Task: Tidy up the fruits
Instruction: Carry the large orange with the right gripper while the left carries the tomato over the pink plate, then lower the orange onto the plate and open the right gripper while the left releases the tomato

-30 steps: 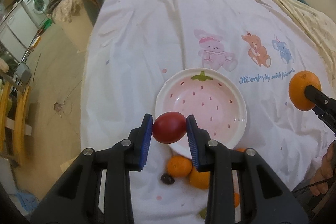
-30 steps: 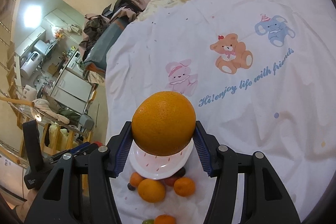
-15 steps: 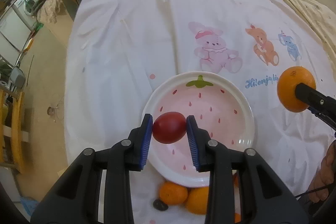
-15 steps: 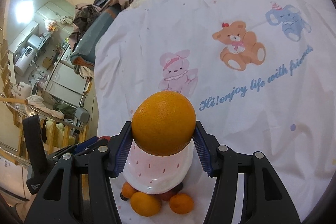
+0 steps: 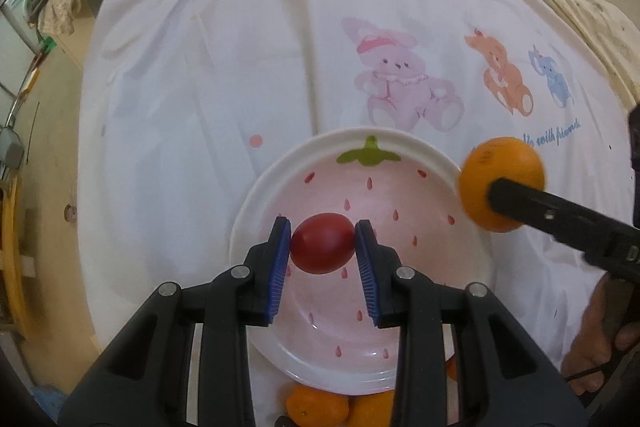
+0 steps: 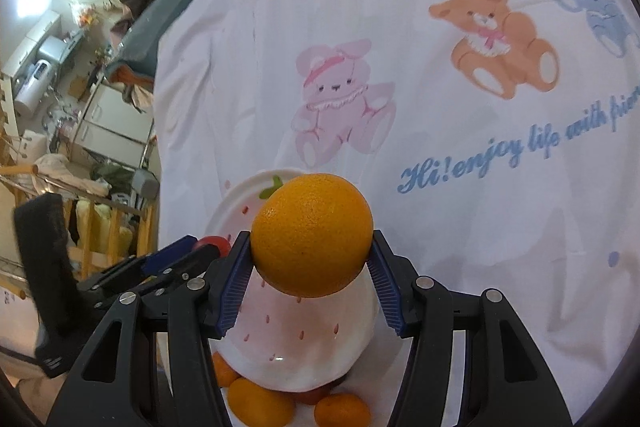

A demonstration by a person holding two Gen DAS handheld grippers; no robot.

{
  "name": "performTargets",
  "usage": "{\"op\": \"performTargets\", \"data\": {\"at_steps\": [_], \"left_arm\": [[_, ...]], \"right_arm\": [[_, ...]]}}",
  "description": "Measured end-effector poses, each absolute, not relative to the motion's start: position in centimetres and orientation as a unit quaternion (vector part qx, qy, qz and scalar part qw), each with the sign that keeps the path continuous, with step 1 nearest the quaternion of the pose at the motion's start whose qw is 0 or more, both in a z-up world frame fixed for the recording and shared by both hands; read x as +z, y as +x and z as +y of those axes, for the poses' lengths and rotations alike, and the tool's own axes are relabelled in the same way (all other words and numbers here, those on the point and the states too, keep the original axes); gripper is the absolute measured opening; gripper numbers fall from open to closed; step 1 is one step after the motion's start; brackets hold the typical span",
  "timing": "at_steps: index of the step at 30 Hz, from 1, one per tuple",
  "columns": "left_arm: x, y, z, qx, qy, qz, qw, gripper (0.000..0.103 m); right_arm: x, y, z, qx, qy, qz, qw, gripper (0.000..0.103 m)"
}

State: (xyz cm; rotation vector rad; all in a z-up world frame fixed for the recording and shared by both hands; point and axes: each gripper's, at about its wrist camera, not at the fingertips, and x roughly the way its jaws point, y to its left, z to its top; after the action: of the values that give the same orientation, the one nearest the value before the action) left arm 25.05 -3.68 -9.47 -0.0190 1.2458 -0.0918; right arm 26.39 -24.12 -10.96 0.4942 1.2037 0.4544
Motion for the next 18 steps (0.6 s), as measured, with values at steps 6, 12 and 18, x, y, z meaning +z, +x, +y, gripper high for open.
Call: {"op": "performTargets", "data": {"at_steps": [6, 12, 18], "left_arm": [[-10.6, 25.2, -3.2, -0.022, 0.014, 0.591, 0.806, 0.03], [-11.2, 25.8, -2.4, -0.011, 0.022, 0.585, 0.81, 0.03], [-11.5, 25.9, -2.4, -0.014, 0.018, 0.585, 0.81, 0.03]], "right_arm": [[-12.7, 27.0, -22.2, 0.218, 0.212, 0.58, 0.756, 0.059], [-14.0, 27.3, -21.0, 0.22, 0.199, 0.596, 0.747, 0.059], [-14.5, 26.9, -20.9, 0.225, 0.202, 0.598, 0.742, 0.061]]}}
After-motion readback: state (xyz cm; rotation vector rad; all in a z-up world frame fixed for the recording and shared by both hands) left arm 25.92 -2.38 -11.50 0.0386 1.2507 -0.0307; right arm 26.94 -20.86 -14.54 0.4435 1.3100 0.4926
